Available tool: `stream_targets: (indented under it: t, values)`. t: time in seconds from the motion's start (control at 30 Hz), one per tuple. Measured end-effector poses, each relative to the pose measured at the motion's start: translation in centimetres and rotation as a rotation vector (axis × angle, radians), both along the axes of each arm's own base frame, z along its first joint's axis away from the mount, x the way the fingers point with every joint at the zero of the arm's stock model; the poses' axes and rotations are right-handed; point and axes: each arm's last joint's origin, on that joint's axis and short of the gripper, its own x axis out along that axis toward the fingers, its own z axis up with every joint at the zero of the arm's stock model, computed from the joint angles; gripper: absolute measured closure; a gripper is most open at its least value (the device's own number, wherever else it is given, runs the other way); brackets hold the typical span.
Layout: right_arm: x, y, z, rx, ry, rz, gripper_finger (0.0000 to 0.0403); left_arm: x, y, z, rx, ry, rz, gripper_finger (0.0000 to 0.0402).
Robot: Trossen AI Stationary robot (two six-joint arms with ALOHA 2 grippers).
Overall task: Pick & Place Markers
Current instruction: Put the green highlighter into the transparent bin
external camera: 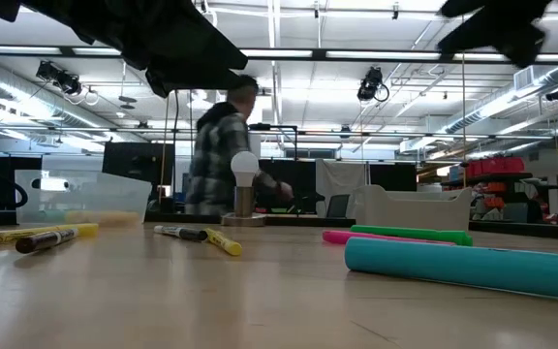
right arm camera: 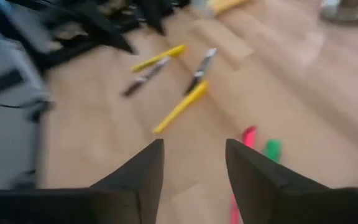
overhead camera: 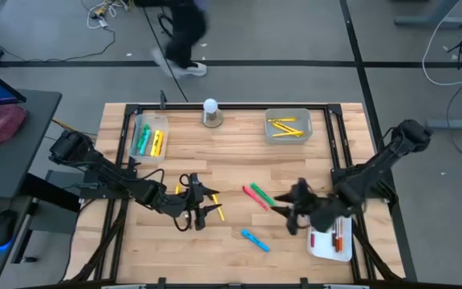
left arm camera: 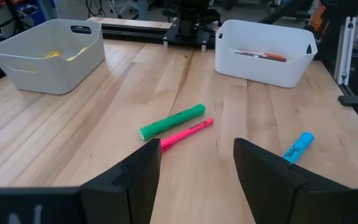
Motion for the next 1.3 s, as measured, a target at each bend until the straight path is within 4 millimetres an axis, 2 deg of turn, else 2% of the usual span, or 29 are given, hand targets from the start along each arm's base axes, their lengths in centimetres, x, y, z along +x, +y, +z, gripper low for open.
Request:
stream_targets:
  t: [0.17,0.3,0.53,0.77,1.03,1.17,1.3]
  values:
    - [3.0,-1.9,-2.9,-0.135,0.112,-0.033,0.0197,0.0,0.0,0.0,0.0,0.0,0.0,0.0193]
    - [4.7,-3.5,-5.0,-0.139,0.236,-0.019,0.0161,0.0,0.0,0.0,0.0,0.0,0.0,0.0193]
    - [5.7,-4.0,-8.4,-0.163,0.416,0.057,0.0144,0.0,0.0,0.0,0.001,0.002,0.0,0.0193]
    - [5.3,-4.2,-10.1,-0.182,0.537,0.019,0.0168,0.0,0.0,-0.1,0.003,0.007,0.0,0.0193]
    - [3.7,-4.7,-12.4,-0.1,0.564,0.001,0.0207,-0.1,0.0,-0.1,0.007,0.014,0.0,0.0193]
    - [3.0,-5.0,-13.4,-0.085,0.541,-0.001,0.0236,0.0,0.0,-0.1,0.007,0.014,0.0,0.0193]
    - [2.0,-5.5,-14.4,-0.077,0.545,-0.031,0.0283,0.0,0.0,-0.1,0.007,0.014,0.0,0.0193]
